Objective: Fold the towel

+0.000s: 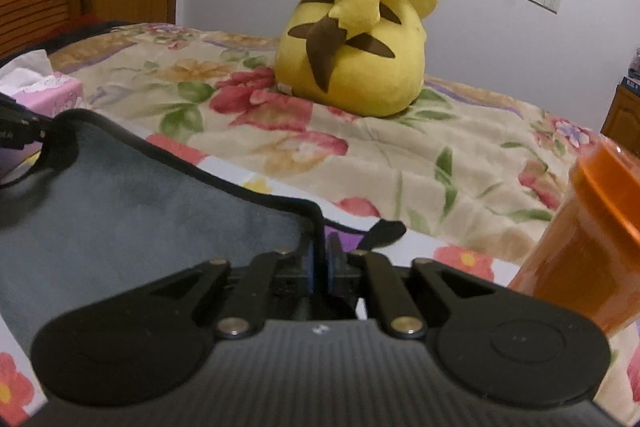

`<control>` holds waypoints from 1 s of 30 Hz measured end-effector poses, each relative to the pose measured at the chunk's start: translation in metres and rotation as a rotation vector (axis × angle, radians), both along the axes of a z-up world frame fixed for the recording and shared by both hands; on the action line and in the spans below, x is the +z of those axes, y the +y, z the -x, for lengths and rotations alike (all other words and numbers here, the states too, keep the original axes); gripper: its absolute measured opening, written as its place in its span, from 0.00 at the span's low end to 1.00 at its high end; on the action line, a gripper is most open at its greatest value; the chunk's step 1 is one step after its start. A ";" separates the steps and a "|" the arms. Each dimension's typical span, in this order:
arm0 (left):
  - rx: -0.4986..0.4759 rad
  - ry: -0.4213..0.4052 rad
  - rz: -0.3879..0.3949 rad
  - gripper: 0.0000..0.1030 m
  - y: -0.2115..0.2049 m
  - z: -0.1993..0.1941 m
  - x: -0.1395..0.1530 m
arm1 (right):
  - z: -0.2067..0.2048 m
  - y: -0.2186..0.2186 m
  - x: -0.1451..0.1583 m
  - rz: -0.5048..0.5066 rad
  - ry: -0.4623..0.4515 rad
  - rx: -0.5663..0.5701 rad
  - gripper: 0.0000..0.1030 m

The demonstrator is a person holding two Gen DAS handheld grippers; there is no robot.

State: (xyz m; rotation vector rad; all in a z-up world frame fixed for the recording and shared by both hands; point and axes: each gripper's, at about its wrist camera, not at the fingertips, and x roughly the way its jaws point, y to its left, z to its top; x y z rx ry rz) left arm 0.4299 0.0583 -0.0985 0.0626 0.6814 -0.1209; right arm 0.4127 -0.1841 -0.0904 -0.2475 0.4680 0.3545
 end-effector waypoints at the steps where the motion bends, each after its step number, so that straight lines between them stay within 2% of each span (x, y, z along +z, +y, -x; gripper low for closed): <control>1: 0.001 -0.003 -0.003 0.36 -0.001 0.001 0.001 | 0.000 -0.001 0.000 -0.004 0.001 -0.001 0.12; 2: 0.001 -0.007 -0.003 0.45 -0.002 0.003 0.001 | 0.001 -0.001 0.000 -0.008 0.004 -0.004 0.12; 5: -0.005 0.002 0.007 0.53 -0.004 0.006 0.004 | 0.004 -0.004 0.002 -0.021 0.015 -0.014 0.15; 6: -0.011 0.003 0.006 0.54 -0.006 0.009 0.006 | 0.005 -0.004 0.004 -0.021 0.016 -0.016 0.22; 7: -0.015 0.000 0.005 0.58 -0.007 0.011 0.007 | 0.006 -0.005 0.006 -0.024 0.017 -0.018 0.40; 8: -0.020 -0.006 0.003 0.60 -0.009 0.015 0.010 | 0.010 -0.007 0.009 -0.035 0.012 -0.021 0.47; 9: -0.023 -0.009 0.002 0.61 -0.010 0.018 0.012 | 0.013 -0.009 0.011 -0.048 0.007 -0.020 0.49; 17: -0.057 -0.023 -0.012 0.68 -0.021 0.051 0.035 | 0.046 -0.017 0.031 -0.108 0.016 -0.025 0.49; 23: -0.066 -0.033 -0.006 0.74 -0.024 0.081 0.057 | 0.077 -0.022 0.050 -0.113 0.015 -0.032 0.50; 30: -0.082 -0.059 -0.031 0.82 -0.030 0.119 0.083 | 0.115 -0.035 0.070 -0.141 0.001 -0.046 0.60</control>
